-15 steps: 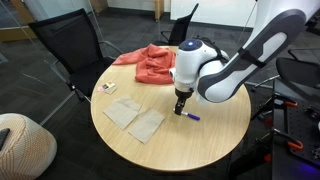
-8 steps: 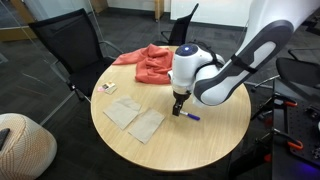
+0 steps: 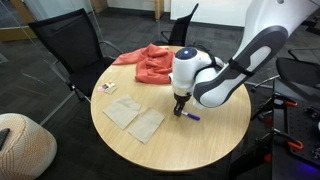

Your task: Put the marker in the mug

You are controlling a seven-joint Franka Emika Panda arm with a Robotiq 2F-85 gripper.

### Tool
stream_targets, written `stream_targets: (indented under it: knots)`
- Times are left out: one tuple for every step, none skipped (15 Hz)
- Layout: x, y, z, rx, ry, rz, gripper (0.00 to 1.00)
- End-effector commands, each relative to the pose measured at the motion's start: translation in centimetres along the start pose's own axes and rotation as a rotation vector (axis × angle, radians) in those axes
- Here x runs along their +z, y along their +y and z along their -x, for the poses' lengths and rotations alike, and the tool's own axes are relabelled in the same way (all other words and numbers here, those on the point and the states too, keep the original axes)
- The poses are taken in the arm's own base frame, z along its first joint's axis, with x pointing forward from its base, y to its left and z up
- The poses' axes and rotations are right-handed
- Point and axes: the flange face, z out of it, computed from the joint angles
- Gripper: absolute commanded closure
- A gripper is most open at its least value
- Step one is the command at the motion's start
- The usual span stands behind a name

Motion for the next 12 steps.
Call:
stream_targets:
  knots:
    - [0.0,-0.2,-0.4,0.027,0.011,0.001,0.57]
    - [-0.1,-0.2,-0.5,0.027,0.014,0.002,0.66]
    - [-0.2,-0.3,-0.5,0.026,0.015,0.0,0.72]
    - [-0.2,-0.3,-0.6,0.026,0.016,0.001,0.81]
    - [-0.3,-0.4,-0.6,0.025,0.016,0.0,0.88]
    - [-0.3,-0.4,-0.7,0.025,0.017,-0.001,0.96]
    - [-0.4,-0.5,-0.7,0.025,0.017,-0.004,0.99]
    - [-0.6,-0.5,-0.6,0.028,0.017,-0.007,1.0]
    - [-0.9,-0.4,-0.6,0.036,0.018,-0.011,0.98]
    - [-1.4,-0.2,-0.5,0.048,0.021,-0.017,0.97]
    - [-1.9,0.1,-0.5,0.06,0.024,-0.024,0.97]
    - [-2.6,0.5,-0.4,0.077,0.03,-0.028,0.97]
